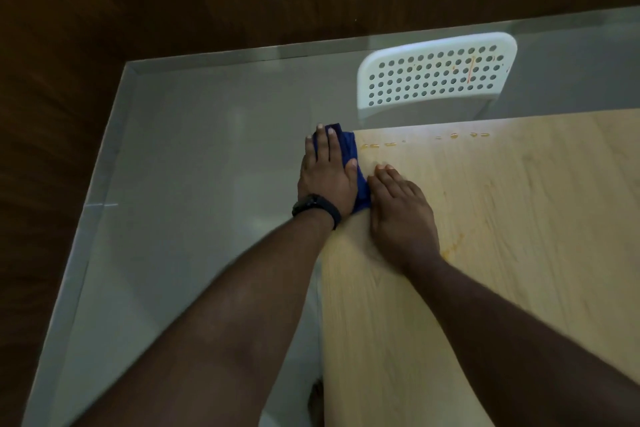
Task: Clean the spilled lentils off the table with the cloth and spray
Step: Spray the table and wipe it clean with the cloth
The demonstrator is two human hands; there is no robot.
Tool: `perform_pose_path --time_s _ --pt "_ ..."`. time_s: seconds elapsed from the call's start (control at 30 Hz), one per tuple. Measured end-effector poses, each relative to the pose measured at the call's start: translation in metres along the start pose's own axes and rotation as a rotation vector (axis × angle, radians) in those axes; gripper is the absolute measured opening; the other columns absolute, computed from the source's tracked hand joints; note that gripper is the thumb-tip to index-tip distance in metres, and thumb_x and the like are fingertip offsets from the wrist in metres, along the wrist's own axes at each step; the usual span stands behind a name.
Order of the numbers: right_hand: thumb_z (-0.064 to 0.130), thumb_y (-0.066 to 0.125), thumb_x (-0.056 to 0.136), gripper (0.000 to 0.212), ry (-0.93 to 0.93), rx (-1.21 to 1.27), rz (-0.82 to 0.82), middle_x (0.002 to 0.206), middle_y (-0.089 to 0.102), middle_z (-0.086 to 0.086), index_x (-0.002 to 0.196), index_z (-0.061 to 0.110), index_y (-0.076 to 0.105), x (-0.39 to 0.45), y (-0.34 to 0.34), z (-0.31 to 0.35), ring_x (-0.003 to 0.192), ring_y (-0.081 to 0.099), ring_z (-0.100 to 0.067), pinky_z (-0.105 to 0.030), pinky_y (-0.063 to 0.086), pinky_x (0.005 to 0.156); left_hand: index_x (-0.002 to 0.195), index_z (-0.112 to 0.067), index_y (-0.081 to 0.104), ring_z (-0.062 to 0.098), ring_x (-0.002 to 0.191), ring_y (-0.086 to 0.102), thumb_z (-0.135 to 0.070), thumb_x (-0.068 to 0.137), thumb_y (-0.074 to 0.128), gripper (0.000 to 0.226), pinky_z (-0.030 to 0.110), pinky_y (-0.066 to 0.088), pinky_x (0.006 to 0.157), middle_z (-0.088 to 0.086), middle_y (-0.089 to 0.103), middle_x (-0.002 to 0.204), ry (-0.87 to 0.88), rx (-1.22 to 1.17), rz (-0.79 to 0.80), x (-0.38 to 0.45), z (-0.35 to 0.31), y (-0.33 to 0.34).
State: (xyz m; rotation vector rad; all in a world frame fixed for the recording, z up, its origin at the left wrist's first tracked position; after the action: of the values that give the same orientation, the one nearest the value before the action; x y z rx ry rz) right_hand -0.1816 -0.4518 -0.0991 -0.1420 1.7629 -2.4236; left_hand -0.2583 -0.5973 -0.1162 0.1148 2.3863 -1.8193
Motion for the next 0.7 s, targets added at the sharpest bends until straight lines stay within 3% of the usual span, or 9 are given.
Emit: perform_pose_path --time_s 0.23,0.37,0.53,0.7 --pt "0.043 0.019 0.105 0.065 -0.012 -0.011 0.014 0.171 0.027 -0.004 0.162 0.015 0.034 -0.002 -0.004 0.004 0.159 0.018 -0.016 -0.032 0.008 0.127 0.164 -0.012 -0.015 0.024 0.158 -0.023 -0.047 0.108 0.019 0.074 0.039 -0.002 0.129 0.006 -0.022 0.172 0.044 0.035 0.028 -0.093 0.003 0.01" --pt "0.037 0.026 0.109 0.058 0.004 -0.013 0.011 0.171 0.026 -0.003 0.163 0.016 0.033 0.0 0.0 0.002 0.16 0.016 -0.015 -0.032 0.007 0.127 0.165 -0.008 -0.008 0.028 0.159 -0.016 -0.048 0.108 0.019 0.074 0.042 0.001 0.13 0.01 -0.013 0.174 0.128 0.083 0.012 -0.045 0.004 0.004" --pt "0.036 0.031 0.109 0.055 0.027 0.017 -0.004 0.169 0.031 -0.001 0.162 0.019 0.035 0.003 0.002 0.0 0.158 0.021 -0.013 -0.033 0.013 0.128 0.165 -0.004 0.0 0.033 0.16 -0.004 -0.046 0.109 0.022 0.074 0.045 0.004 0.13 0.016 0.001 0.174 0.096 0.108 0.015 0.035 -0.002 -0.011" --pt "0.039 0.027 0.106 0.06 0.024 0.017 0.02 0.169 0.031 -0.002 0.162 0.019 0.035 0.001 -0.002 0.0 0.158 0.021 -0.013 -0.031 0.01 0.127 0.165 -0.006 -0.006 0.031 0.16 -0.008 -0.048 0.109 0.021 0.075 0.043 0.003 0.131 0.014 -0.007 0.174 0.088 0.075 -0.014 -0.016 -0.002 -0.006"
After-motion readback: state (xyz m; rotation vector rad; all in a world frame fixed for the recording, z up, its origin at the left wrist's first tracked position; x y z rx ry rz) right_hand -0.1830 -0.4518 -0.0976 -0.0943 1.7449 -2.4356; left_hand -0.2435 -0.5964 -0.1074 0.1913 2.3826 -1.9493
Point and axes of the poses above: each hand's wrist, its own x-axis towards the middle knuckle, its own y-axis out of the palm, z = x × y, the point moved 3 cm from there along x, towards the middle knuckle
